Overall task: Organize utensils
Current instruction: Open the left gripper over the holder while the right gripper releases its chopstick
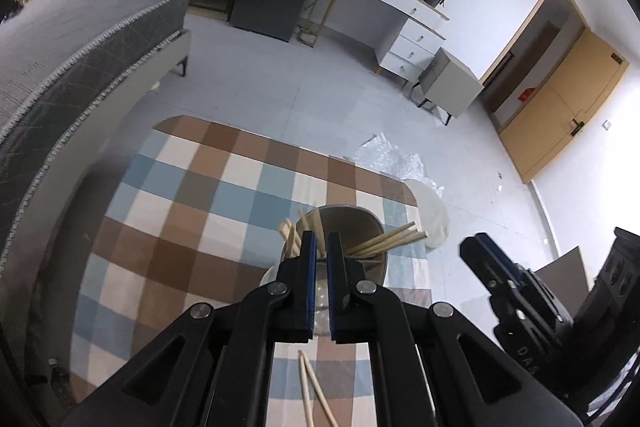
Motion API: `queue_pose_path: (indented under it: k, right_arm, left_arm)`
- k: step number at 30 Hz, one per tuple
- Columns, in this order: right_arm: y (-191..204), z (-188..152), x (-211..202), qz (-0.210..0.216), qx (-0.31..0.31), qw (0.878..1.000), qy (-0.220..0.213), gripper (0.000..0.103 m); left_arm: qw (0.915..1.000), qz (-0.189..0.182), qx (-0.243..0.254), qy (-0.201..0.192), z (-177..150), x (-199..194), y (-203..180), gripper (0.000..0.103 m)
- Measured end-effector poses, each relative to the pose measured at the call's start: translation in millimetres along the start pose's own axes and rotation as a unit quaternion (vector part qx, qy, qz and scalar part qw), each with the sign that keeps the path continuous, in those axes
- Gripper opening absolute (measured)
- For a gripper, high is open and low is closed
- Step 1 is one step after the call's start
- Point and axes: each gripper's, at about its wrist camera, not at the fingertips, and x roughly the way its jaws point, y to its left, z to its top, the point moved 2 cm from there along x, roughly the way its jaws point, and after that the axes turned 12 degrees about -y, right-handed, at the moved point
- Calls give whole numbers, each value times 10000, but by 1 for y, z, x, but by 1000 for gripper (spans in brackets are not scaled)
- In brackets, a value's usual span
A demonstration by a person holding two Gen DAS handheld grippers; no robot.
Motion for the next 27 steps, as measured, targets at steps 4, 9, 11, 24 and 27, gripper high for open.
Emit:
queue_pose_path:
  k: [4,9,11,24,27]
  right_arm:
    - [-2,3,-26,-93,90,9997,-185,34]
    - [-4,5,-56,-140,209,9991,-340,35]
    - [-3,5,-67,-151,238,9987,-429,41]
    - [13,-29,-119,-283,384,9969,-625,52]
    - [14,-39,-128,-327,408,9967,-626,57]
  left_arm:
    - [9997,26,223,-65,-5,-19,-10,1]
    - [9989,118,390,-229,-10,-43,-21,11]
    - [9983,149,466,-311,-13,-51,-24,21]
    - [9936,389,784,-713,-43,-96,-30,67]
    - [9942,392,756,-661,-52,-103,-28,73]
